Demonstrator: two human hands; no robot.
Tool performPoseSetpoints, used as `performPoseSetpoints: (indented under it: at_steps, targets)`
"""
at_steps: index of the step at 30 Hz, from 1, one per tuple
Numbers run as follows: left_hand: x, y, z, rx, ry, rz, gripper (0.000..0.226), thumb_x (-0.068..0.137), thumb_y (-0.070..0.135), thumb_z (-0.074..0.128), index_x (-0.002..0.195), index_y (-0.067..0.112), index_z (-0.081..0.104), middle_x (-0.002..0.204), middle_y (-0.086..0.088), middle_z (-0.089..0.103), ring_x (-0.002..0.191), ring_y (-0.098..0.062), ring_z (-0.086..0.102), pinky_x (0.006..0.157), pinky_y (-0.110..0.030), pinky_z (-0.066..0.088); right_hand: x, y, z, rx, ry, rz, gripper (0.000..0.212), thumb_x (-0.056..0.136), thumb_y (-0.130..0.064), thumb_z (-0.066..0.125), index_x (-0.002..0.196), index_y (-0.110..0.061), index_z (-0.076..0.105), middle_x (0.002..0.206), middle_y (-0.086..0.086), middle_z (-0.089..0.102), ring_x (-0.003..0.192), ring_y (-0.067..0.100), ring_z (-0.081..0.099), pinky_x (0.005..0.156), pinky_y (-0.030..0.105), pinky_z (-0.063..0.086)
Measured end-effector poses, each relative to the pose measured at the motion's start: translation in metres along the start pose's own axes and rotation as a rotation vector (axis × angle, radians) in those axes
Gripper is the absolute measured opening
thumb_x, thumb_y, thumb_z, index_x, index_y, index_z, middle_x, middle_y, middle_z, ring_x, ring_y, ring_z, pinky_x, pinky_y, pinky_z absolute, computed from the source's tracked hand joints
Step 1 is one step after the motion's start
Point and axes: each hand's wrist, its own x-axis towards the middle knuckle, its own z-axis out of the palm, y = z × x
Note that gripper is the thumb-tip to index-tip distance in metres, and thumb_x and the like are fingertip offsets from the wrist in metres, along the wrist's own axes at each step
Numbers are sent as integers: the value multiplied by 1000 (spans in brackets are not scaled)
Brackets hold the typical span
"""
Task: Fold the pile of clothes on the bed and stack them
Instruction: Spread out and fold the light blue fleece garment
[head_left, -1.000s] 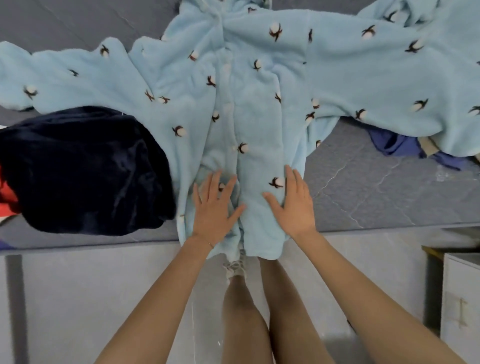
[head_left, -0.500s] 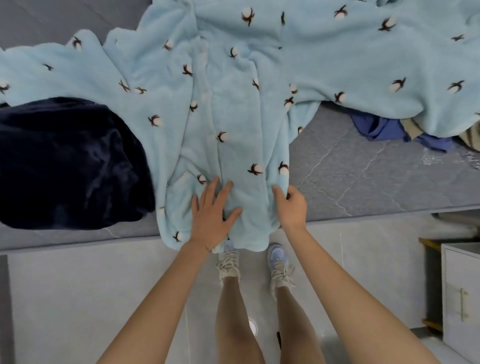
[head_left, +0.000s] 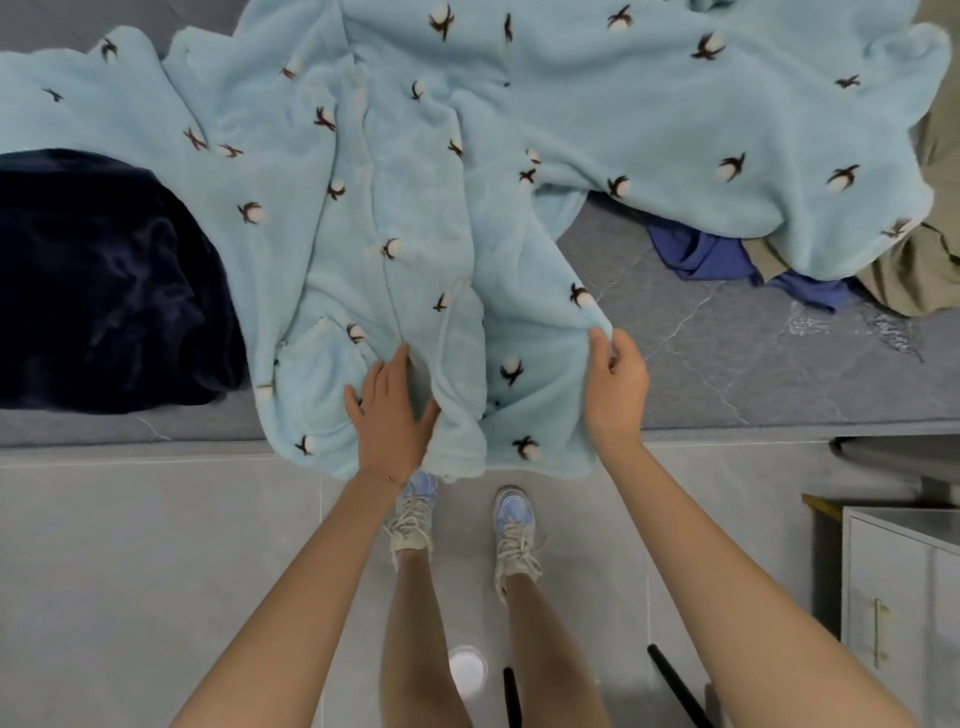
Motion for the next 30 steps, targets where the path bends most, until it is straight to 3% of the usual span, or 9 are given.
performPoseSetpoints:
  at_steps: [4,6,9,11,15,20,25,27,30]
  targets:
    - [2,0,6,105,8,75,64,93,29,55,152,21,30,153,-5,36,146,-26,22,116,-59,3,17,7,-22,-43,49,-12,41,104,-23,45,65,-21,31,61,-7,33,52,2,31,51,19,29]
    - [1,-4,4,128,31,92,60,95,43,45,150,23,36,152,-7,37,146,-28,23,115,-58,4,24,18,-25,-182,-24,11,35,102,-25,47,69,-17,40,64,-5,41,59,9,38,58,27,34]
    - [-2,-14,0,106,84,99,59,95,52,35,144,21,46,154,-11,35,146,-30,22,116,-55,6,29,29,-21,-236,-113,38,11,97,-23,56,102,-16,62,91,-2,61,86,17,57,79,34,47]
    - [-7,-24,-2,91,157,84,49,98,40,50,143,20,47,156,-14,30,147,-33,19,116,-58,8,28,30,-17,-254,-130,-46,29,92,-24,65,120,-16,59,110,0,60,104,19,56,93,35,46]
    - [-17,-48,-8,75,200,-90,59,97,33,57,150,22,35,160,-17,16,148,-34,13,115,-60,13,18,36,-7,-353,-191,-84,51,85,-32,75,129,-16,54,119,9,51,113,25,49,99,37,43]
    - [-26,-76,-7,-21,245,-275,69,89,25,69,144,0,35,139,-28,38,127,-44,37,101,-54,36,7,46,8,-466,-356,-39,64,84,-38,74,136,-12,48,134,11,47,128,28,40,106,37,35]
    - [-26,-83,1,-94,335,-411,60,79,23,80,115,-13,46,118,-32,43,111,-46,41,97,-46,31,-3,53,28,-705,-337,-61,70,82,-45,74,134,-8,46,139,12,37,128,32,34,101,41,35]
    - [-23,-85,2,-115,343,-431,53,80,22,79,111,-9,48,117,-30,43,110,-43,41,95,-45,32,-2,56,33,-829,-299,-110,58,84,-40,73,126,-7,48,134,14,39,123,33,37,97,41,34]
    - [-24,-86,0,-111,343,-421,24,88,11,69,102,-2,54,116,-25,43,110,-38,39,85,-40,36,2,58,35,-844,-279,-145,28,90,-29,66,106,-7,55,122,14,43,115,32,38,93,37,29]
